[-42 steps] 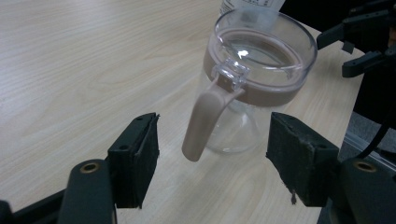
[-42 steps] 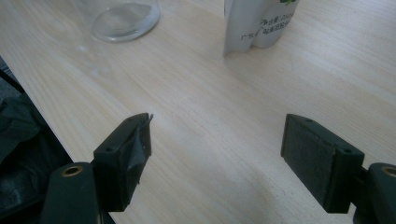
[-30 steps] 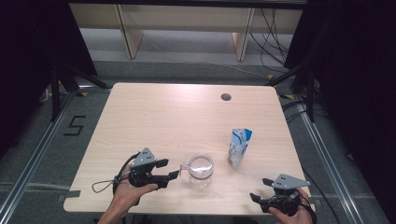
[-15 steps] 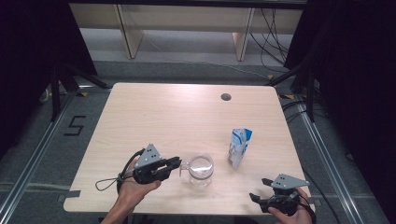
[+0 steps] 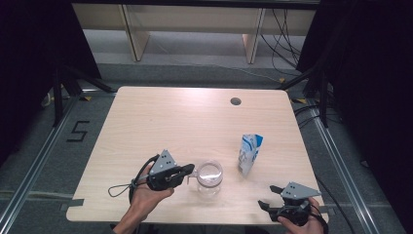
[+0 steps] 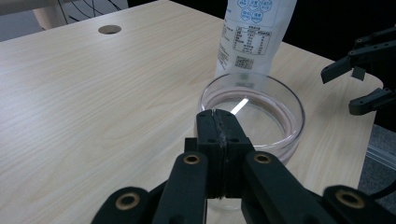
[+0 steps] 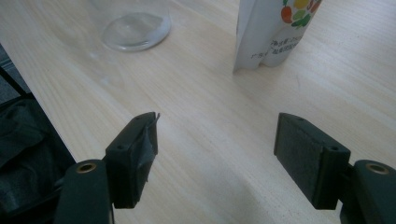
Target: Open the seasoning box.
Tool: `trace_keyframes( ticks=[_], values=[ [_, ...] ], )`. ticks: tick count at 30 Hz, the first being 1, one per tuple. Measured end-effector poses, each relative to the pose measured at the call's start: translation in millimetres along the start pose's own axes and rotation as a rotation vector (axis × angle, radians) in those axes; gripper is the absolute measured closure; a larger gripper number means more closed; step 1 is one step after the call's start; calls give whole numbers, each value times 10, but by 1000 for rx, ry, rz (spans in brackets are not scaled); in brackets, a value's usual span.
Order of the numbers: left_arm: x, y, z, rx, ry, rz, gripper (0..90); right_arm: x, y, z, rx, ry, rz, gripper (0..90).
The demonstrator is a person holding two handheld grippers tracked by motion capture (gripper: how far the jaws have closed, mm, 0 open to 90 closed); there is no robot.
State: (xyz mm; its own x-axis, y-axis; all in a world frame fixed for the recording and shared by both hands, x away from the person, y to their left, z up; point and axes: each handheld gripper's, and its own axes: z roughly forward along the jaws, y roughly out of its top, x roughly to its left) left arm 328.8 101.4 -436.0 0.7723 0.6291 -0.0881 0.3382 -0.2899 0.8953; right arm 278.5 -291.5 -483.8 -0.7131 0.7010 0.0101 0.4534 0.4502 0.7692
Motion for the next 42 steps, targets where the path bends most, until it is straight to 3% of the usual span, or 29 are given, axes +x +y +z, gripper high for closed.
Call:
trace_keyframes(
  ticks=[8, 11, 13, 15, 16, 21, 22, 23, 24, 26, 27, 28, 29, 34, 38, 42],
  values=[
    [20, -36, 50, 13, 1, 7, 889, 4, 7, 5, 0, 11, -11, 330],
    [25, -41, 48, 9, -1, 5, 889, 10, 15, 9, -17, 8, -36, 347],
    [28, -47, 51, 3, -3, -7, 889, 28, 18, 12, -9, 23, -21, 352],
    [39, -52, 50, 0, -5, -5, 889, 29, 22, 10, -18, 9, -28, 356],
    [41, -54, 49, -1, -5, -6, 889, 48, 22, 6, -12, 16, -1, 363],
    [45, -67, 50, -13, -12, -13, 885, 32, 50, 38, -52, 52, -20, 379],
    [48, -66, 50, -12, -14, -12, 885, 56, 60, 33, -44, 48, 6, 386],
    [50, -68, 54, -16, -16, -11, 884, 44, 81, 50, -66, 49, -22, 410],
    [50, -67, 52, -13, -13, -9, 884, 80, 92, 50, -67, 64, 11, 438],
    [53, -72, 50, -16, -13, -11, 883, 87, 140, 61, -112, 62, -44, 537],
    [54, -73, 49, -17, -14, -11, 883, 127, 164, 61, -123, 57, -40, 556],
    [55, -74, 49, -18, -15, -10, 883, 124, 200, 75, -145, 40, -91, 576],
    [55, -77, 50, -20, -15, -13, 884, 148, 231, 80, -153, 29, -106, 604],
    [61, -92, 50, -30, -19, -17, 883, 237, 360, 174, -196, 36, -142, 693],
    [71, -107, 36, -24, -12, -7, 879, 293, 443, 298, -189, 54, -179, 754],
    [80, -122, 38, -33, -15, -14, 873, 336, 500, 375, -199, 70, -183, 807]
  ],
)
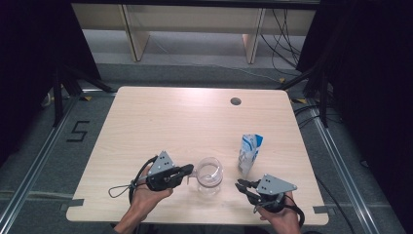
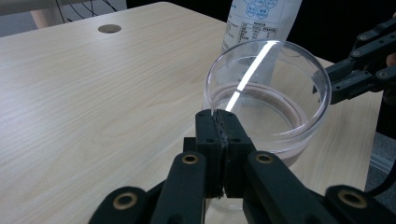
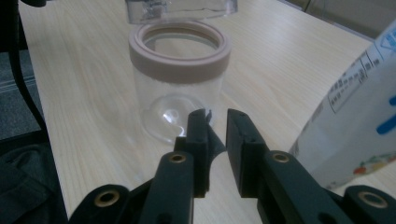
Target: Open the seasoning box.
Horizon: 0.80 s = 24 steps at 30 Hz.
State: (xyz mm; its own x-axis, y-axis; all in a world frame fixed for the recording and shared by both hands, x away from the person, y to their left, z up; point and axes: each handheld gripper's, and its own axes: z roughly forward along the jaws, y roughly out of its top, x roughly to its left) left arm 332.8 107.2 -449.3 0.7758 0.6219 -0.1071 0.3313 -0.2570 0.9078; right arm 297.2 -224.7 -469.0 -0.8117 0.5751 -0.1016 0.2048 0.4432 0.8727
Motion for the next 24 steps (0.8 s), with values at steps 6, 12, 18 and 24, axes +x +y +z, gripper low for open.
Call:
trace_keyframes(
  ticks=[6, 12, 18, 24],
  values=[
    [-4, 2, 1, -1, 0, 2, 867, 3, 89, 93, -34, 36, -26, 860],
    [1, 0, -1, -1, -2, 5, 868, 8, 160, 192, -56, 60, -19, 886],
    [1, -7, -2, -4, -4, 2, 868, 26, 250, 284, -68, 81, -29, 900],
    [7, -21, 3, -17, -5, -11, 859, 75, 332, 336, -73, 91, -44, 900]
  ],
)
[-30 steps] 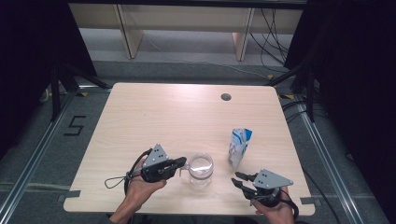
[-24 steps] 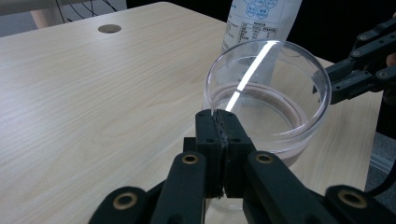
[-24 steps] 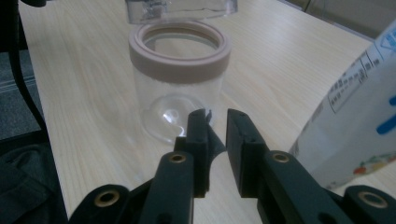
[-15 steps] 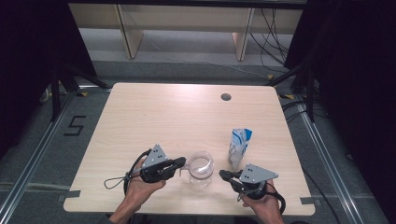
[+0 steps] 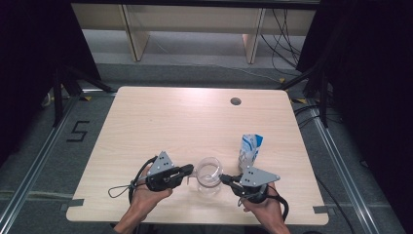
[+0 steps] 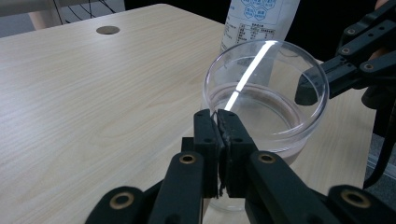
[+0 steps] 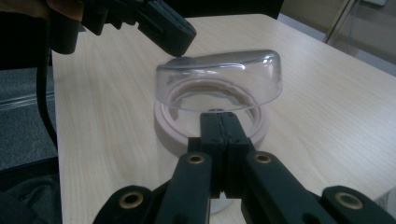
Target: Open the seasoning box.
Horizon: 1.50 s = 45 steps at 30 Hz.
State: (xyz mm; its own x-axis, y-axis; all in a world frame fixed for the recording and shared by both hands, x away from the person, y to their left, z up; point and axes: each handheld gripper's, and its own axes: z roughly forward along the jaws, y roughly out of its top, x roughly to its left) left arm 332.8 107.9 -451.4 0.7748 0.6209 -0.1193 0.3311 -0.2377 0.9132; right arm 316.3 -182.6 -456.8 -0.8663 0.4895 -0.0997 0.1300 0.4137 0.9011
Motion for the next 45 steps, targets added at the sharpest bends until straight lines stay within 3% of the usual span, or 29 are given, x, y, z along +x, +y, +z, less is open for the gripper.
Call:
trace_keyframes(
  ticks=[1, 4, 6, 7, 9, 13, 19, 20, 21, 22, 24, 25, 28, 29, 35, 40, 45],
  values=[
    [13, 1, -13, 14, 4, 13, 849, -3, 11, 1, -2, -2, -8, 900],
    [16, -8, -23, 9, 22, -12, 766, 20, 32, 9, -8, -9, 19, 900],
    [16, -16, -41, 7, 23, -14, 706, 8, 46, 8, -2, -1, 4, 900],
    [14, -27, -43, -14, 15, -34, 674, 2, 46, 20, -11, -3, -11, 900],
    [21, -31, -70, -24, 10, -36, 609, 2, 53, 22, -11, 2, -3, 900],
    [33, -46, -159, -30, 28, -62, 548, 6, 66, 22, -20, -3, -4, 900],
    [30, -176, -259, 0, 34, -56, 463, 10, 79, 19, -25, -9, -2, 900],
    [17, -209, -271, 8, 41, -70, 441, 8, 85, 12, -19, -3, 0, 900],
    [13, -237, -292, 26, 47, -54, 421, 2, 88, 11, -15, 4, -11, 900],
    [-6, -274, -301, 37, 58, -69, 407, -4, 92, 6, -18, -8, -25, 900],
    [-18, -340, -319, 57, 74, -52, 378, 7, 93, 9, -18, -1, 3, 900],
    [-19, -372, -326, 67, 69, -47, 363, 4, 95, 13, -19, 1, -5, 900],
    [-60, -445, -353, 88, 86, -57, 329, 10, 100, 19, -21, 0, -14, 900],
    [-61, -460, -371, 96, 91, -34, 321, 8, 98, 14, -21, -9, -11, 900],
    [-117, -563, -399, 126, 118, -45, 291, 17, 109, 25, -29, -8, -1, 900],
    [-102, -637, -386, 162, 134, -27, 263, 25, 144, 43, -30, -3, -14, 900],
    [-114, -656, -384, 162, 142, -24, 228, 45, 193, 66, -36, -1, -21, 900]
  ],
)
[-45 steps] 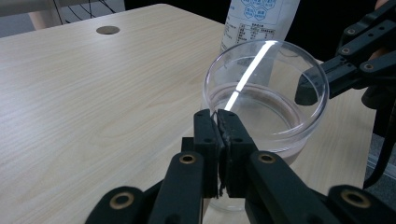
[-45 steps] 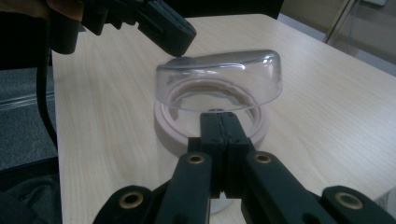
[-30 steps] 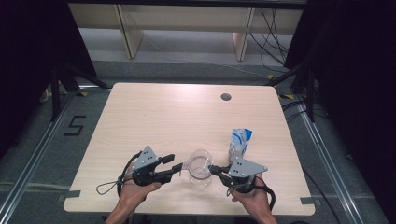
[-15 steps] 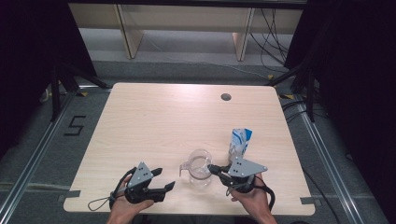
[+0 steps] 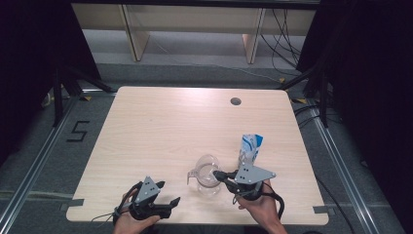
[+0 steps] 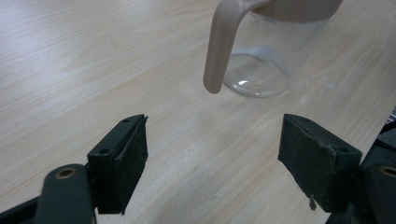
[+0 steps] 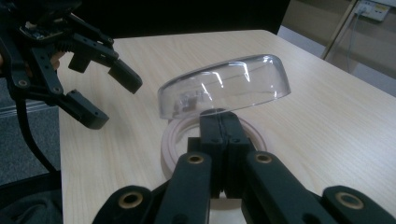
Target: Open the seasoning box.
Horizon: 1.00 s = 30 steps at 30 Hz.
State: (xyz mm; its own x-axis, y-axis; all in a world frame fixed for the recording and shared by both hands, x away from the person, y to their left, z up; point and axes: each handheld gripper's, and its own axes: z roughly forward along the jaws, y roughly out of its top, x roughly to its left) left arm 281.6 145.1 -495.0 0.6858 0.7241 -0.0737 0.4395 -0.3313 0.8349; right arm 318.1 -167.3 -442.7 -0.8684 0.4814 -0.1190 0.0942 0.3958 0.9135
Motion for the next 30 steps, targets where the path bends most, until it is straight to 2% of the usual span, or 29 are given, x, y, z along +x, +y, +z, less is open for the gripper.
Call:
trace_keyframes(
  ticks=[1, 3, 4, 6, 8, 9, 12, 13, 14, 15, 16, 20, 25, 27, 30],
  values=[
    [-5, -5, 1, 1, 2, -4, 221, -5, 10, 6, -4, 1, -18, 900],
    [3, -15, 4, 12, -4, 10, 205, 9, 30, 16, -5, 1, -7, 900],
    [-11, -22, 17, 4, -1, -4, 194, 9, 39, 18, -1, 5, -12, 900],
    [-22, -31, 24, 10, 0, 2, 178, 21, 57, 33, -7, 3, -3, 900],
    [-36, -34, 39, 2, 5, -10, 161, 26, 81, 49, -11, 4, -14, 899],
    [-29, -31, 37, 3, 6, 5, 161, 33, 90, 57, -14, 3, -14, 899],
    [-19, -33, 35, 2, 12, 4, 161, 39, 122, 65, -12, 13, -19, 899],
    [-5, -32, 31, 17, 22, 15, 162, 41, 131, 70, -14, 14, -25, 899],
    [-19, -38, 36, 8, 13, -12, 163, 53, 137, 68, -9, 7, -13, 899],
    [-17, -39, 35, 7, 16, -13, 163, 56, 141, 86, -24, 2, -23, 899],
    [-14, -37, 33, 6, 17, -12, 163, 57, 149, 87, -18, 14, -22, 899],
    [2, -31, 16, 5, 30, -19, 163, 77, 163, 112, -19, 15, -20, 897],
    [15, -30, 14, 3, 27, -26, 164, 94, 174, 146, -25, 18, -29, 897],
    [15, -32, 13, 5, 24, -23, 165, 108, 176, 157, -22, 25, -18, 896],
    [18, -27, 11, 1, 28, -29, 168, 119, 184, 175, -24, 26, -33, 894]
  ],
)
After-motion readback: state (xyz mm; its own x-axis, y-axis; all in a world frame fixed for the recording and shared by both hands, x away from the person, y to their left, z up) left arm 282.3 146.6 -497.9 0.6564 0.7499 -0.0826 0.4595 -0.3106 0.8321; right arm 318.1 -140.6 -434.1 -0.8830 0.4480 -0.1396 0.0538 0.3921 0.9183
